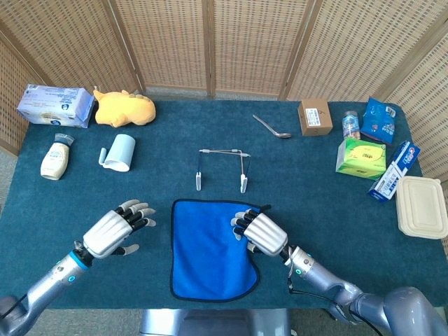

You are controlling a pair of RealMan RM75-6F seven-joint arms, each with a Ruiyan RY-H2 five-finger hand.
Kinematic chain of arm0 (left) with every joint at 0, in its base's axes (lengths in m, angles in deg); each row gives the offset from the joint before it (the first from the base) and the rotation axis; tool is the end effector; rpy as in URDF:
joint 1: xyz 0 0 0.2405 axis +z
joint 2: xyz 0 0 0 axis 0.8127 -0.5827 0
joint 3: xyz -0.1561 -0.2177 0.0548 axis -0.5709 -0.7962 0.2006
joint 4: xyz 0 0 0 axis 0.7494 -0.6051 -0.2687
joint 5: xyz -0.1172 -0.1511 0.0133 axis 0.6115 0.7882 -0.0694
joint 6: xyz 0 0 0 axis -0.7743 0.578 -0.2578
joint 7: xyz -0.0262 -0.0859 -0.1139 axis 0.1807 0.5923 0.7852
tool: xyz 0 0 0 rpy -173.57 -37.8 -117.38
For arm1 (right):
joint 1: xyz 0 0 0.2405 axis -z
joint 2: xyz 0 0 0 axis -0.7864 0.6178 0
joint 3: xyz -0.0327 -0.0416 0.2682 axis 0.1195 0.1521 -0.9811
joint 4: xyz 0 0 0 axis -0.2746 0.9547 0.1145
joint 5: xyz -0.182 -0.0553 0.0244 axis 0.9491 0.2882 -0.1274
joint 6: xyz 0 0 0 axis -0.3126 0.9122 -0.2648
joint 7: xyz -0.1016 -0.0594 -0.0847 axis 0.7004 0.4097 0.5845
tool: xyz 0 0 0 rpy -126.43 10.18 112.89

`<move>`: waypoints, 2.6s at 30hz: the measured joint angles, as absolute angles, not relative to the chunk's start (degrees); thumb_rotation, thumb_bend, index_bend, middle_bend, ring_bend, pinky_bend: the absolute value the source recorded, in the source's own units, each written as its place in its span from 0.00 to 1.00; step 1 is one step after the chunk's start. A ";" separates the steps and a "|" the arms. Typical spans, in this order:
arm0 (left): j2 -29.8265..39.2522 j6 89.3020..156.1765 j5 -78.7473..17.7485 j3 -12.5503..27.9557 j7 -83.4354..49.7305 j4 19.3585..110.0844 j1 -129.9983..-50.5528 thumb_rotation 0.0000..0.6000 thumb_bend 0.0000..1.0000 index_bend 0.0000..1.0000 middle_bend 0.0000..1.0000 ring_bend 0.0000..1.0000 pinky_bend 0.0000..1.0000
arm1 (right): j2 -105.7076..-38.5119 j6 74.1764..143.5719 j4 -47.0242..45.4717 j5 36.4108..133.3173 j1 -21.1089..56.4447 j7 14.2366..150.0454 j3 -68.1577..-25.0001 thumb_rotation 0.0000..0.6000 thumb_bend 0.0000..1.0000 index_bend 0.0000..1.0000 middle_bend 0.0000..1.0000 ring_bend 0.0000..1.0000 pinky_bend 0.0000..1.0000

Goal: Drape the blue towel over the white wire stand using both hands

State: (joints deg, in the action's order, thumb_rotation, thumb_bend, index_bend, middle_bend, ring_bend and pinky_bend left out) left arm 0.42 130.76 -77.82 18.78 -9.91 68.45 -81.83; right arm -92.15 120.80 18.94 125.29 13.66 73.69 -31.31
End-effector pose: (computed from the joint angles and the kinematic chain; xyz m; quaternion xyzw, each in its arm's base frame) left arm -0.2369 0.2572 0.0548 -0.8112 -0.2551 -0.4242 0.3113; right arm -0.1773 -0.2904 -0.0558 0.8017 -0.2263 0.4893 0.2581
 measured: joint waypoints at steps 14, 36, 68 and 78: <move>7.60 129.65 -83.05 21.89 -5.95 57.41 -88.82 1.00 0.29 0.28 0.17 0.12 0.14 | -92.35 120.64 19.24 125.02 14.08 73.48 -31.44 1.00 0.41 0.73 0.37 0.29 0.37; 15.57 131.19 -82.04 24.74 -3.68 47.40 -92.09 1.00 0.29 0.26 0.17 0.11 0.13 | -92.44 120.62 19.85 124.57 14.62 72.72 -31.65 1.00 0.41 0.72 0.37 0.29 0.37; 22.60 129.17 -78.68 25.83 -1.11 41.44 -96.40 1.00 0.47 0.27 0.20 0.13 0.13 | -92.39 121.12 20.86 123.95 15.56 71.73 -31.94 1.00 0.42 0.72 0.37 0.29 0.38; 23.50 128.64 -78.04 26.42 -1.33 41.22 -96.72 1.00 0.65 0.29 0.21 0.15 0.13 | -92.20 121.30 20.93 123.80 15.79 71.73 -32.07 1.00 0.42 0.72 0.37 0.29 0.38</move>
